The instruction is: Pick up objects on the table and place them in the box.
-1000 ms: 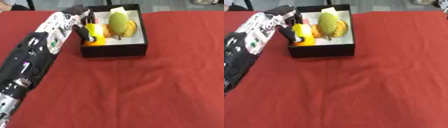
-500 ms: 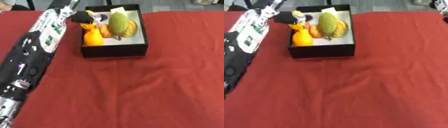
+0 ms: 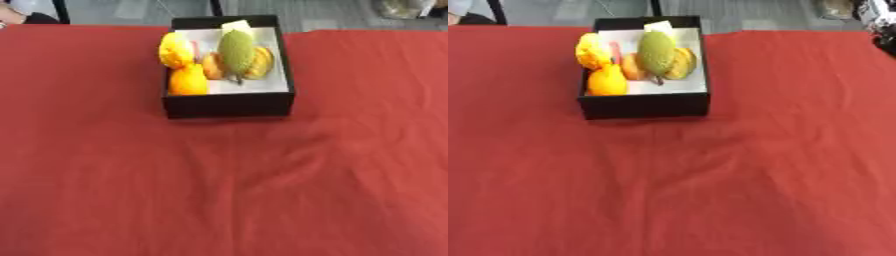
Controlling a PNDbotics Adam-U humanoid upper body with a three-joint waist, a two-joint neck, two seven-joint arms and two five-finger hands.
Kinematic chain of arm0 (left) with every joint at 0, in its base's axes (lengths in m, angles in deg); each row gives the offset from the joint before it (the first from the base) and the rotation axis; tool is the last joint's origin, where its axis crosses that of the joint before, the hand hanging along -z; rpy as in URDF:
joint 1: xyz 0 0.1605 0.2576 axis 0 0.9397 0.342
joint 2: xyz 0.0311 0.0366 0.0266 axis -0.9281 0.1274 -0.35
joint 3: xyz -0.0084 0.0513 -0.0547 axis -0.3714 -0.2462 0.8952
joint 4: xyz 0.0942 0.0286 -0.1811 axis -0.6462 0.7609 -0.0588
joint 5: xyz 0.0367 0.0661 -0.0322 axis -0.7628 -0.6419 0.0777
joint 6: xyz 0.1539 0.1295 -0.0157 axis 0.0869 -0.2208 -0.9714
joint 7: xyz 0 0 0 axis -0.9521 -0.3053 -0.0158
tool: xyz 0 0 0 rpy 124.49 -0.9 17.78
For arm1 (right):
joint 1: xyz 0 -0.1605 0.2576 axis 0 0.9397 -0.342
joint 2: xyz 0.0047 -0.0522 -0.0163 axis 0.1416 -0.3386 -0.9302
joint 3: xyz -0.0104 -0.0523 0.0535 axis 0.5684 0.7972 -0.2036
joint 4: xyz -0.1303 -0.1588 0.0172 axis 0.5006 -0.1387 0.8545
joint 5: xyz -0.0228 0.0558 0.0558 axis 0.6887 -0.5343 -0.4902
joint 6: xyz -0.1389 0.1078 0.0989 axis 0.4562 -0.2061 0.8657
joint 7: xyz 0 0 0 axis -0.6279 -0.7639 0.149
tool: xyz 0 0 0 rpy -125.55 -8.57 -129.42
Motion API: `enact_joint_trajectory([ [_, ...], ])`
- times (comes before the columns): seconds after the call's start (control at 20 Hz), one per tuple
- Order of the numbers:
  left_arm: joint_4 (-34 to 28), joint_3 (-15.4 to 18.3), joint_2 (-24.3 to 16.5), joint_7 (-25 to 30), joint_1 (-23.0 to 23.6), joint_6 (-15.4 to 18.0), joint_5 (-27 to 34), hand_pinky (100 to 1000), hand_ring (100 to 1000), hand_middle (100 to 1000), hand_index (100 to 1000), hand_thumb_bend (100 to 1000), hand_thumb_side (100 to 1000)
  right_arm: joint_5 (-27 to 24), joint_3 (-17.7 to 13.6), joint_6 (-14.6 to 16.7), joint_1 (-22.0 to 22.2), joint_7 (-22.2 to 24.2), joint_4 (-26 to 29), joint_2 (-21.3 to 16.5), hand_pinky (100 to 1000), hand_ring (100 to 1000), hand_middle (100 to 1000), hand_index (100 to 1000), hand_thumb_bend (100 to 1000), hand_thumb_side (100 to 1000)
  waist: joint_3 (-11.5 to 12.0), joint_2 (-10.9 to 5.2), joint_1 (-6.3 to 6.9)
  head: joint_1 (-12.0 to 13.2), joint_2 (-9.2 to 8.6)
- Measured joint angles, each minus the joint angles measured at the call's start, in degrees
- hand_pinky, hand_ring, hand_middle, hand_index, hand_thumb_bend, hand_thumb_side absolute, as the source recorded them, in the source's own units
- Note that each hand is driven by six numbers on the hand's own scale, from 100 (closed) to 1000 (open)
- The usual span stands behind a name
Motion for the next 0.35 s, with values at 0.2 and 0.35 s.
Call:
enact_joint_trajectory([
  [0.2,1.4,3.0,-1.7,-6.4,7.5,4.5,9.7,724,767,755,831,469,631,0.0,-0.3,0.9,0.3,-1.0,-0.1,0.0,860,839,751,888,151,333,0.6,-0.35,-0.43,-0.4,0.01],
  [0.35,4.0,3.8,-2.0,-7.9,11.3,6.8,13.6,718,759,744,826,478,633,0.0,-0.3,1.4,0.4,-0.9,-0.9,0.1,863,865,779,903,224,291,0.9,-0.63,-0.53,-0.5,0.08],
])
